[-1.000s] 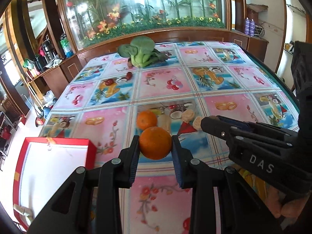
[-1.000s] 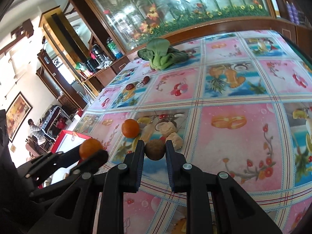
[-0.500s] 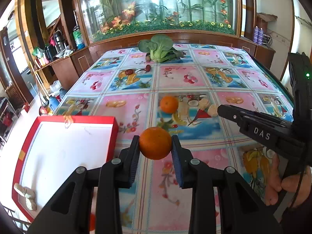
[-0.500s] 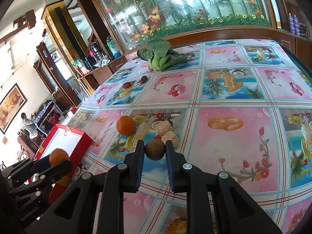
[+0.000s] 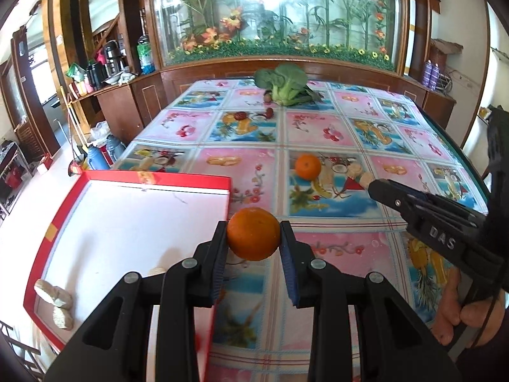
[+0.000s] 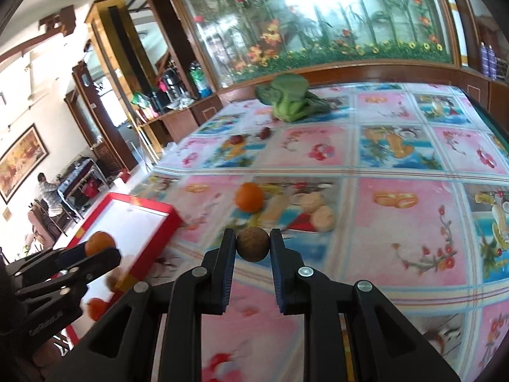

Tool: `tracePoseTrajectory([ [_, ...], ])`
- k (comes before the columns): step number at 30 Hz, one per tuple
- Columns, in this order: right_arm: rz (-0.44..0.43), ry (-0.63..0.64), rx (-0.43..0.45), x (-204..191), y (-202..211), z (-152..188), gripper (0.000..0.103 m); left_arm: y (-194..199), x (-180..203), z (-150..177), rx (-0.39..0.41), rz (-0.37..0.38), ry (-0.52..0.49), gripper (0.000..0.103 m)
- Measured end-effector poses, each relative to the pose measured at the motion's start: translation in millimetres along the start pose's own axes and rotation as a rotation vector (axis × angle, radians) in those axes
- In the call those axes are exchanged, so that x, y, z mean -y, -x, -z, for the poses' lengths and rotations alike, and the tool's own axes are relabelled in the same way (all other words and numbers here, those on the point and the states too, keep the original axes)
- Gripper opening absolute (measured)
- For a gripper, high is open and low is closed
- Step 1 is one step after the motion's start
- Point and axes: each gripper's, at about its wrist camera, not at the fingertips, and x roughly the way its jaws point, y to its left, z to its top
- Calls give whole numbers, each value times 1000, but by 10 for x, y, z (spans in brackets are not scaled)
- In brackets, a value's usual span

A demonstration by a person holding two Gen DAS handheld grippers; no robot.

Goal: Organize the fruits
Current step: 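Carry the orange and kiwi over the tray and open both grippers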

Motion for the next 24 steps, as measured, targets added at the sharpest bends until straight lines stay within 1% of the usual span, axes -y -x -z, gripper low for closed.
tracePoseTrajectory([
  [4, -76, -10, 17, -256, 59, 81, 20, 102, -192, 27, 20, -10, 30, 34],
  [12, -197, 35, -38, -908, -129, 217, 20, 245, -651, 149, 36, -43, 107, 34],
  [19, -248, 101, -92, -1401, -296, 333, 20, 257, -1088, 276, 31, -84, 184, 34],
  [24, -257, 159, -129, -1680, -429, 441, 20, 250, -1413, 398, 22, -131, 235, 34],
])
